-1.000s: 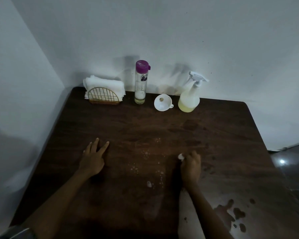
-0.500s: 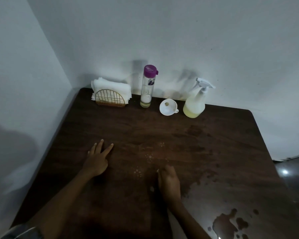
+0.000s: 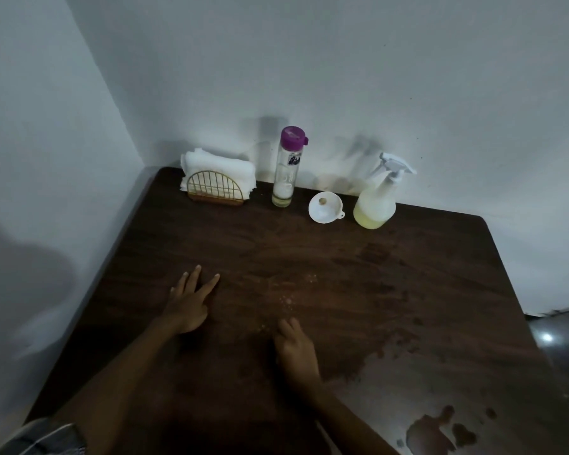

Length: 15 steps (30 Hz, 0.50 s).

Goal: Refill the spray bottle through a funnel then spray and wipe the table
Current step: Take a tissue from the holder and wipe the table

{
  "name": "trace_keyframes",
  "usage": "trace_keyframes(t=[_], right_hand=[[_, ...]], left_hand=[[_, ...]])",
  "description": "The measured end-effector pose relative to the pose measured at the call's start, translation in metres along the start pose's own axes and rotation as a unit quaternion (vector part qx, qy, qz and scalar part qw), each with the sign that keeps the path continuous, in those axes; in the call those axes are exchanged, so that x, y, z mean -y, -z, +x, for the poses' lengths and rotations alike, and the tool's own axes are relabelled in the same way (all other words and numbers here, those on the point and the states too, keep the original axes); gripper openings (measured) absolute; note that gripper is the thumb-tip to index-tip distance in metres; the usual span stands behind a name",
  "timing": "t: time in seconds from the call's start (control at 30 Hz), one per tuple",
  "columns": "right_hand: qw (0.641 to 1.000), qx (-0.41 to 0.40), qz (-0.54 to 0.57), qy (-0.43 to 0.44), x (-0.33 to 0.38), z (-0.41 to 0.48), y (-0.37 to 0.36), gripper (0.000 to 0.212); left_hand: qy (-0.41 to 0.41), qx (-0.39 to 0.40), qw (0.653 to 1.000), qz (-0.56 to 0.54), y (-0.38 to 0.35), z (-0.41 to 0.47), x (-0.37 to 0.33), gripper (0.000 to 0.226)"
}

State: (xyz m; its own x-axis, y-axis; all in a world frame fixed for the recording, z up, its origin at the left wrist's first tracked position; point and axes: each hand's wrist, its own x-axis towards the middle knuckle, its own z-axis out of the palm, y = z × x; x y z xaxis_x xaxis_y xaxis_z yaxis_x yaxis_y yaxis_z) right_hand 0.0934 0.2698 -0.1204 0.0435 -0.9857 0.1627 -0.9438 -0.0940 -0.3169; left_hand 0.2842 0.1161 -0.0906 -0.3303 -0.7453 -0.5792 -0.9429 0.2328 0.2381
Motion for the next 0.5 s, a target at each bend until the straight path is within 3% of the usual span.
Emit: trace_keyframes(t=[0.1,0.2,0.3,0.43,0.5], right_hand=[[0.992,-0.062,0.027,-0.111,-0.045,0.019,0.012,0.023],[0.953,-0.1,0.021,-0.287,-0.102,0.047,0.04,0.012],[0.937,-0.077,-0.007,-0.34,-0.122,0.062,0.047,0.007],[0.962,-0.048,-0.008,-0.27,-0.08,0.075,0.024,0.02],[0.988,0.007,0.014,-0.152,-0.037,0.078,0.008,0.026]], left_hand=[[-0.001,0.001,1.0,0.0,0.001,0.0,0.0,0.072],[-0.002,-0.004,1.0,0.0,-0.001,-0.001,-0.002,0.072],[-0.003,-0.006,1.0,0.007,-0.001,-0.001,-0.002,0.072],[-0.002,0.0,1.0,0.014,0.0,0.001,0.001,0.072],[-0.001,0.002,1.0,0.014,0.0,0.001,0.001,0.072]])
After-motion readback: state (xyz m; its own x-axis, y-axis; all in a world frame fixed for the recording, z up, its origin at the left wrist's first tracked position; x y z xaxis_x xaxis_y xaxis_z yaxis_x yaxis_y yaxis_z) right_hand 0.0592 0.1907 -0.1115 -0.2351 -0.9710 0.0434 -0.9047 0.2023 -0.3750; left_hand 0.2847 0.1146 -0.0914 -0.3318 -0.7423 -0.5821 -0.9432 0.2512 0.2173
